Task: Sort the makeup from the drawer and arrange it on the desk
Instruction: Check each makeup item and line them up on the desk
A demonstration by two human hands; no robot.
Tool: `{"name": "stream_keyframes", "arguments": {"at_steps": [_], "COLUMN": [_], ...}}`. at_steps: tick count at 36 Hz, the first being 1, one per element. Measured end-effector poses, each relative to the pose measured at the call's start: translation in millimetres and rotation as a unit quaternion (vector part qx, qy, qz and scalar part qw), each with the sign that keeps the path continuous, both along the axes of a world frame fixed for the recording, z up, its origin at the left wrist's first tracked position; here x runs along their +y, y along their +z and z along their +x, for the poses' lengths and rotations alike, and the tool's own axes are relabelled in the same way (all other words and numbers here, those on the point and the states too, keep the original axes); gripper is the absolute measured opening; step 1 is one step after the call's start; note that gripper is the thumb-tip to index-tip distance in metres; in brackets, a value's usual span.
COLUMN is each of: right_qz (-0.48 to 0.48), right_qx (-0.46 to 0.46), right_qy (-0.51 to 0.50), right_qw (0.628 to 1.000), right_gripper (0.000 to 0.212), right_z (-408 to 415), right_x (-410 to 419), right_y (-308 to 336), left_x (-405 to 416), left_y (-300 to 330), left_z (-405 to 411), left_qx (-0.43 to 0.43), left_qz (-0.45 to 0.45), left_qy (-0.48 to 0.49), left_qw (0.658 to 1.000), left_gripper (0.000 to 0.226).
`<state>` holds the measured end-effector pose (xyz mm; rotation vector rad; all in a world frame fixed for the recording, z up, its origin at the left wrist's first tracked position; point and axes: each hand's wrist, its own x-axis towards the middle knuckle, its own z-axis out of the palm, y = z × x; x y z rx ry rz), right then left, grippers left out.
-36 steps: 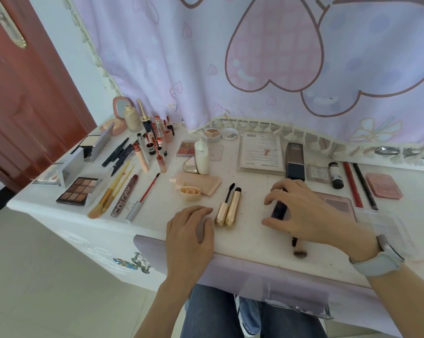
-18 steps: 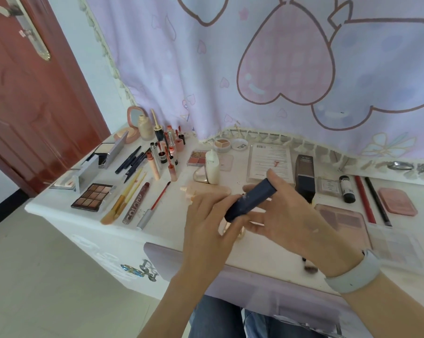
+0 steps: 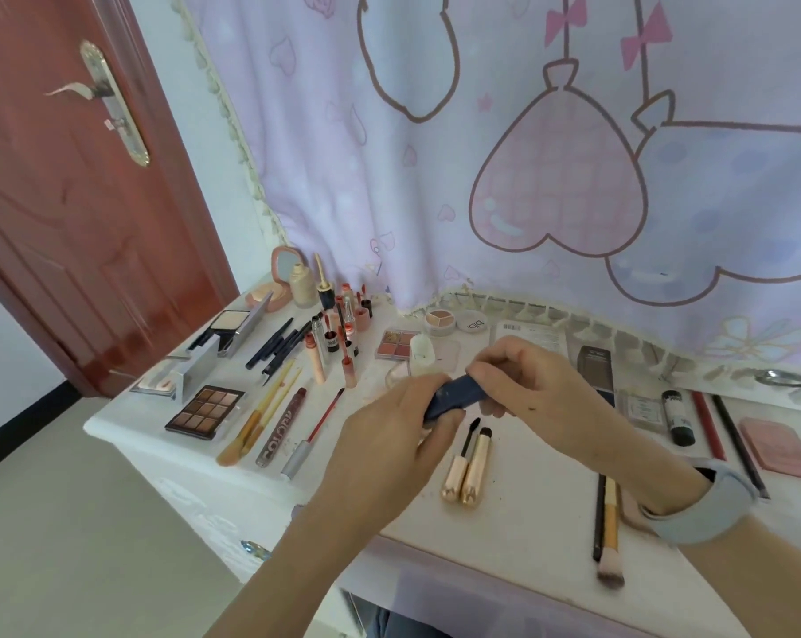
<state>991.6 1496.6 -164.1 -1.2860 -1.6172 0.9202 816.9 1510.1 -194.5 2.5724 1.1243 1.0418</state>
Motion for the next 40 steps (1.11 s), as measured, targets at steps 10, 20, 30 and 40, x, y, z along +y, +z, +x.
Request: {"name": "stream_keyframes", "arguments": {"at_steps": [10, 20, 30, 40], "right_qz": [0.020, -0.164, -0.051, 0.036], "right_qx": [0.014, 0.380, -0.054, -0.400], "right_qy": [-0.003, 0.046, 0.004, 0.001], "right_qw": [1.000, 0.909, 0.997, 0.916], "right_gripper": [0.008, 0.024, 0.007, 0.019], "right_z": [22, 47, -10, -30], "right_x": [56, 134, 214, 266], "right_y": [47, 29, -6, -49], "left_x": [58, 154, 221, 254], "left_y": [60, 112, 96, 70], "left_z": [-19, -49, -46, -62], "left_qx": [-0.041, -0.177, -0.081, -0.130], "left_qz": [-0.140, -0.318, -0.320, -0.311], "left_qy": [-0.005, -0.002, 0.046, 0.080], "left_qw": [0.989, 0.931, 0.943, 0.938], "left_gripper": [0.064, 0.024, 0.023, 0.026]}}
